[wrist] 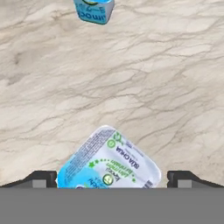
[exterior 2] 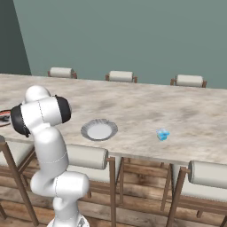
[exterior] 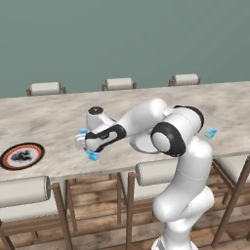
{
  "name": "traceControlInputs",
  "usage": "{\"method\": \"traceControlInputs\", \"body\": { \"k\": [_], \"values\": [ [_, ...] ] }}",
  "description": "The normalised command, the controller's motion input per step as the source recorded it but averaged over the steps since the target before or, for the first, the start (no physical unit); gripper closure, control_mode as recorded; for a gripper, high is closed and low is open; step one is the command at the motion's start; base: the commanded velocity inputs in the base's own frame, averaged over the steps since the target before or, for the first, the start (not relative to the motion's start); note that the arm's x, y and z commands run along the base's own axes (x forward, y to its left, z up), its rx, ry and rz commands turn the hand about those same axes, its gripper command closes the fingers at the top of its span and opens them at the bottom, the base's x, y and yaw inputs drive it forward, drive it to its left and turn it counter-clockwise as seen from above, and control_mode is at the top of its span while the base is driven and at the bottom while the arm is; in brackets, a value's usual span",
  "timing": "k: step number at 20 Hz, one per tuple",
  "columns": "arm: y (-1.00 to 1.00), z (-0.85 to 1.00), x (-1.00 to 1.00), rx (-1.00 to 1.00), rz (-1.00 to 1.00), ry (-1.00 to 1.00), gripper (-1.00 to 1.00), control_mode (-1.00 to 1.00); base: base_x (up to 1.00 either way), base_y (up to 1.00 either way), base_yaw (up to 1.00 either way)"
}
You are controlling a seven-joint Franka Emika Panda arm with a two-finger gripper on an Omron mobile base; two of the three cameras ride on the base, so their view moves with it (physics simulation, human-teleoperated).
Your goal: Place two yogurt containers on each plate.
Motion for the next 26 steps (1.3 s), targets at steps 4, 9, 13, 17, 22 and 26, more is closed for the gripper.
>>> {"method": "traceControlInputs", "body": {
  "k": [4,9,13,17,22,26],
  "values": [
    [0.0,0.0,0.0,0.12,-0.27,0.0,-1.0,-1.0,0.0,0.0,0.0],
    [0.0,0.0,0.0,0.08,-0.12,0.02,-1.0,-1.0,0.0,0.0,0.0],
    [0.0,0.0,0.0,0.0,-0.1,0.17,-1.0,-1.0,0.0,0.0,0.0],
    [0.0,0.0,0.0,-0.06,-0.12,0.19,-1.0,-1.0,0.0,0.0,0.0],
    [0.0,0.0,0.0,-0.07,-0.09,0.15,-1.0,-1.0,0.0,0.0,0.0],
    [0.0,0.0,0.01,-0.03,-0.09,0.11,-1.0,-1.0,0.0,0.0,0.0]
  ]
}}
